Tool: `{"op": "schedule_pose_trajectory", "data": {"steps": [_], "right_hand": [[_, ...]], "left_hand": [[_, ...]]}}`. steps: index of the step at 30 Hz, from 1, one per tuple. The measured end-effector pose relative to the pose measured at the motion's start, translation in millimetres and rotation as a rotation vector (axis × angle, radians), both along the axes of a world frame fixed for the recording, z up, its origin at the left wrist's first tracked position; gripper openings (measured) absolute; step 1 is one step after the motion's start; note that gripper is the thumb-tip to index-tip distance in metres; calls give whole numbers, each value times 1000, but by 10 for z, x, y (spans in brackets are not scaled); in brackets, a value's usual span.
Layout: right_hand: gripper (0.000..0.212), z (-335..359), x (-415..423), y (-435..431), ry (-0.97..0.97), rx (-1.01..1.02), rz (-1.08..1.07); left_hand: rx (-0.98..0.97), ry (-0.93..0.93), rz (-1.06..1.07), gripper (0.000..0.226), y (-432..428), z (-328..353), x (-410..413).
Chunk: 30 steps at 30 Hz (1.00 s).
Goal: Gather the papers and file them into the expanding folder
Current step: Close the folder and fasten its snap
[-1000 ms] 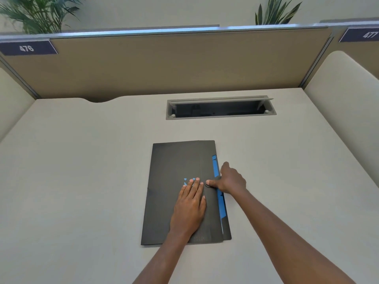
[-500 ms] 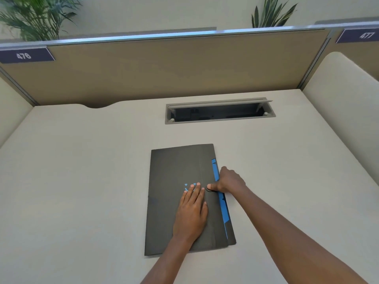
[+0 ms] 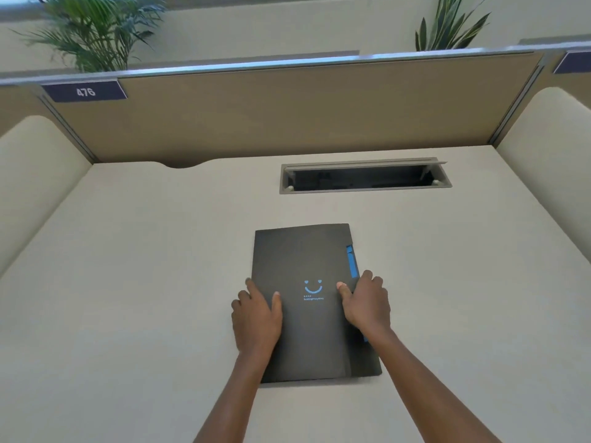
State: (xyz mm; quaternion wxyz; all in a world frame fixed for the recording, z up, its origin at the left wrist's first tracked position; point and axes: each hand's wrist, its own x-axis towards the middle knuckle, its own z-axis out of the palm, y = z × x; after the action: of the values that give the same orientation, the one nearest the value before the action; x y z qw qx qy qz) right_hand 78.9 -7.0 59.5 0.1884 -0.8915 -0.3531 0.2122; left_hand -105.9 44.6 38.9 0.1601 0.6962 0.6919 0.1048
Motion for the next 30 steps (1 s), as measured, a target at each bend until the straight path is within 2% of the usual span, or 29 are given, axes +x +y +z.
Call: {"op": "schedule_pose_trajectory", "data": {"steps": [2,4,7,9,12,15,16,20,30], "right_hand": [[49,-7,8,42,63,17,-52],[44,-34,99,81,133,37,-111],[33,-102,245,84,267,80,-172],[33,-133,296,66,352,128,-204],[27,-101,350,42,457,199,-227],[11,6,407,51,628,297,-232],[14,44,431,57,649,327,-232],[21,203,560,93,633,432,-157],[25,403,686,216,565,562,-83]], "left_hand": [[-32,-66,37,69,40,25,49],[-99,-197,166,63,138,1,25],[-137,-417,286,39,288,-5,-68],[-165,-561,301,22,341,6,-118],[-240,-756,316,19,404,-3,-156],[-270,-910,294,13,427,47,-117],[-260,-964,280,11,428,86,-93],[-212,-1142,233,18,498,243,-34],[-154,-1298,220,26,660,474,79]]}}
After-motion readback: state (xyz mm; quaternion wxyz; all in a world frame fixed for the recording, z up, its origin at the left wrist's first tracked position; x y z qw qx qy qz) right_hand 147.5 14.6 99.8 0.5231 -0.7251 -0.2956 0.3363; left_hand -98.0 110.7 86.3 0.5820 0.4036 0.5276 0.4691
